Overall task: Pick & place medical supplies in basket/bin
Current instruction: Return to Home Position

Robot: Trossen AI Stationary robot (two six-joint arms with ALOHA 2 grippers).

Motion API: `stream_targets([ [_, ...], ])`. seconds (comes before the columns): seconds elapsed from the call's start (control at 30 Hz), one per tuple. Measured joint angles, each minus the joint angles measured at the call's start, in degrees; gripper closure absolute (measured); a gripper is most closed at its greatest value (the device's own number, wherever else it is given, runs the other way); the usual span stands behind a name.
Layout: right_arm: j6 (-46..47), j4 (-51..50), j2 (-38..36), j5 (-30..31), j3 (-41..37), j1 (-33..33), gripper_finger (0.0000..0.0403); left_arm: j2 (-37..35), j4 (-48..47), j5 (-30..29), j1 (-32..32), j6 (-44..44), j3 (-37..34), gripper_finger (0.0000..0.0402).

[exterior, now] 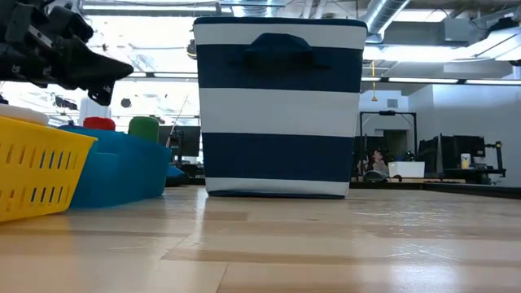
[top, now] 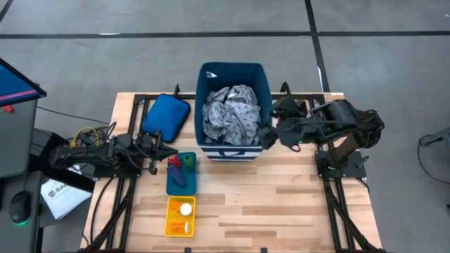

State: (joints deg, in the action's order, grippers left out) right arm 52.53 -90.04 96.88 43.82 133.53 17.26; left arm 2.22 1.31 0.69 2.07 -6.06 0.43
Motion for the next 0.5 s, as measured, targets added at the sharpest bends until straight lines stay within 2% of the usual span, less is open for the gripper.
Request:
stream_targets([
  [0.5,-31.8,2.0,-4.2,-1.2,-0.1,1.7,0.0145,10.9,1.0,0.0,0.0,-1.9,0.0,0.0401],
])
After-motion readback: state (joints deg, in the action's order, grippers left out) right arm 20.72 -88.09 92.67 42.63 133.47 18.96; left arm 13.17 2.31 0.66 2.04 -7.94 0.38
